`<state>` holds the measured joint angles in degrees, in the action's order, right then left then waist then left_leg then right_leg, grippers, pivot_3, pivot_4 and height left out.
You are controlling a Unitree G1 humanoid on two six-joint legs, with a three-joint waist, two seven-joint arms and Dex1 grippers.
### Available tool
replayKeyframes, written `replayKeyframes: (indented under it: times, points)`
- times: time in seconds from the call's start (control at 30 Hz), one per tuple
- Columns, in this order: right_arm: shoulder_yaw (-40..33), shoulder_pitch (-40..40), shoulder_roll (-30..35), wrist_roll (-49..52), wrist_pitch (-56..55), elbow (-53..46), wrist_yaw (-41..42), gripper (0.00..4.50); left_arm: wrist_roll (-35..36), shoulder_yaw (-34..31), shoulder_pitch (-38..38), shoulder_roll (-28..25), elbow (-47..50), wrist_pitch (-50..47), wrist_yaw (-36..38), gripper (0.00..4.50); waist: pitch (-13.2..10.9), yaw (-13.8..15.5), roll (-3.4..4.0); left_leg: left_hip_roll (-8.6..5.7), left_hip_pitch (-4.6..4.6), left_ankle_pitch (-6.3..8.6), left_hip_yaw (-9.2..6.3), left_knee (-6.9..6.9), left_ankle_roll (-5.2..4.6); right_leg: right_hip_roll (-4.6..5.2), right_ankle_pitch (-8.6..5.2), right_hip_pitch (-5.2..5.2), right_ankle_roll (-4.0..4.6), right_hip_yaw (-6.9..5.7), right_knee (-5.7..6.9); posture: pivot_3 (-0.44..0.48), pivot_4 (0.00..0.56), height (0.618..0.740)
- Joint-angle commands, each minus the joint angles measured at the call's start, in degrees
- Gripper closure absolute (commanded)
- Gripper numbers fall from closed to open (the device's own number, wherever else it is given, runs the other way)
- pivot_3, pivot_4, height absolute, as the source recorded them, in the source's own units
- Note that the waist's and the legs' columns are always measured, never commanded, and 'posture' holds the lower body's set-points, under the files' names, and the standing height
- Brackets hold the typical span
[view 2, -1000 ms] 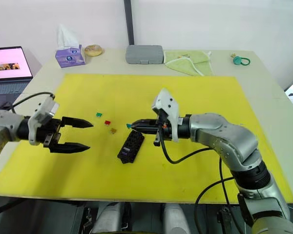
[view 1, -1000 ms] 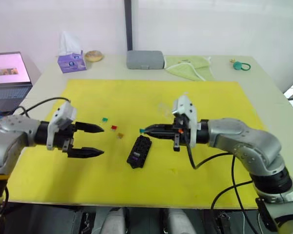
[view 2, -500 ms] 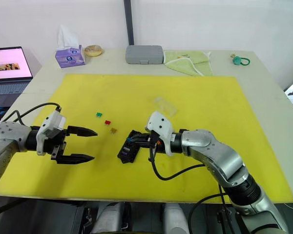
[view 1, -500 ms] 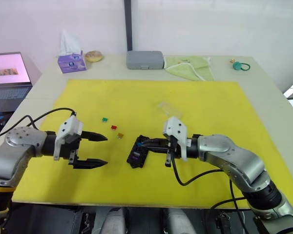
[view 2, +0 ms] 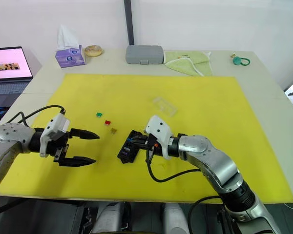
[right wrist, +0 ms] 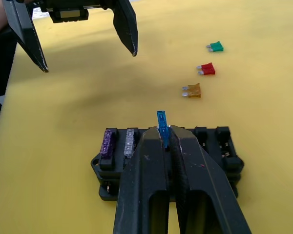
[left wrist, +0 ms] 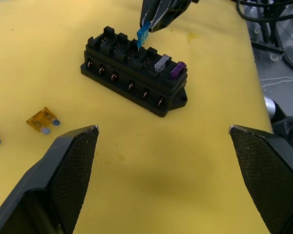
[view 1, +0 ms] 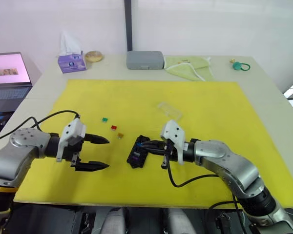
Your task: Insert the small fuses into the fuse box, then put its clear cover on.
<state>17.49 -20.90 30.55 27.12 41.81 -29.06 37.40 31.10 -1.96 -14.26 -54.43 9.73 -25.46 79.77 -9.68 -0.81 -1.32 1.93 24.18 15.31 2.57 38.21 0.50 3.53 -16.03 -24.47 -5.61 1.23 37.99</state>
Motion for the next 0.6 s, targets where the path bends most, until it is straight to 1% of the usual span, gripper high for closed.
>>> replayKeyframes:
  times: [0.03,0.6]
  points:
    - [-0.67,0.25,-1.26,0.14,-0.22,-3.60,-0.78,4.50,-0.14,-0.06,-1.01,0.07,1.16,0.47,-0.07,0.02,0.00,0.00,0.00,0.00,0.00,0.00,0.00,0.00,0.00,0.00,0.00,0.00,0.00,0.00,0.00,0.000,0.150,0.737]
    - [-0.37,2.93,-2.13,-0.70,0.57,-4.38,-2.39,4.50,-0.92,1.02,-2.66,0.61,-0.40,0.59,0.11,0.02,0.00,0.01,0.00,-0.01,0.00,0.00,0.00,0.01,0.00,-0.02,0.00,0.01,0.00,-0.01,0.01,0.000,0.150,0.737]
